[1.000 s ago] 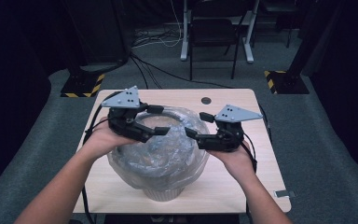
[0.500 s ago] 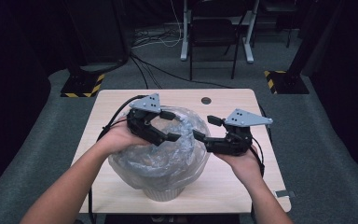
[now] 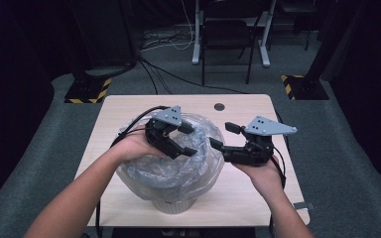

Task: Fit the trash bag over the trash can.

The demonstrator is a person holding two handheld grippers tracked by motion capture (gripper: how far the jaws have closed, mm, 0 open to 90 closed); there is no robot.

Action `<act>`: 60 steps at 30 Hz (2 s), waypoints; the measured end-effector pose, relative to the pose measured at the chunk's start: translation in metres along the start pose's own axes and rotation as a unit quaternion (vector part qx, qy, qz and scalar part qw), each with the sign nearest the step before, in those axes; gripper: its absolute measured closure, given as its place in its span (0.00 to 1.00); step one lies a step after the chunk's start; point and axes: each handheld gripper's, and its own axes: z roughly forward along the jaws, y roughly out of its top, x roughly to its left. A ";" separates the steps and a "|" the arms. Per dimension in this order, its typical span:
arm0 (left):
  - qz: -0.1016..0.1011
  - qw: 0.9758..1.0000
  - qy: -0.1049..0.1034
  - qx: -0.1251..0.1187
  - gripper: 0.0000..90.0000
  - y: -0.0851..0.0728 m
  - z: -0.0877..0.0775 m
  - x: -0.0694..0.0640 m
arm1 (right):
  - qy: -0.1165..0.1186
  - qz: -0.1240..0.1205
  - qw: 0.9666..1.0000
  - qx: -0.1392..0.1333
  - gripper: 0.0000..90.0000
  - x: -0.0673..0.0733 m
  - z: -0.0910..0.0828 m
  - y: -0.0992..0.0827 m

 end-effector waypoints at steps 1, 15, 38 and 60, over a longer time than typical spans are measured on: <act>0.002 1.000 0.002 0.004 0.30 0.000 0.002 0.001 | 0.000 0.001 1.000 0.000 0.32 0.000 0.000 0.000; 0.004 0.998 -0.008 0.068 0.33 -0.003 0.020 0.005 | -0.004 0.001 1.000 0.001 0.33 -0.001 -0.001 -0.001; 0.018 0.988 -0.044 0.146 0.32 -0.011 0.045 0.005 | -0.008 0.003 1.000 -0.001 0.33 -0.004 -0.004 -0.002; 0.023 0.979 -0.055 0.195 0.34 -0.015 0.055 0.002 | -0.017 0.010 1.000 0.024 0.53 -0.018 0.011 -0.010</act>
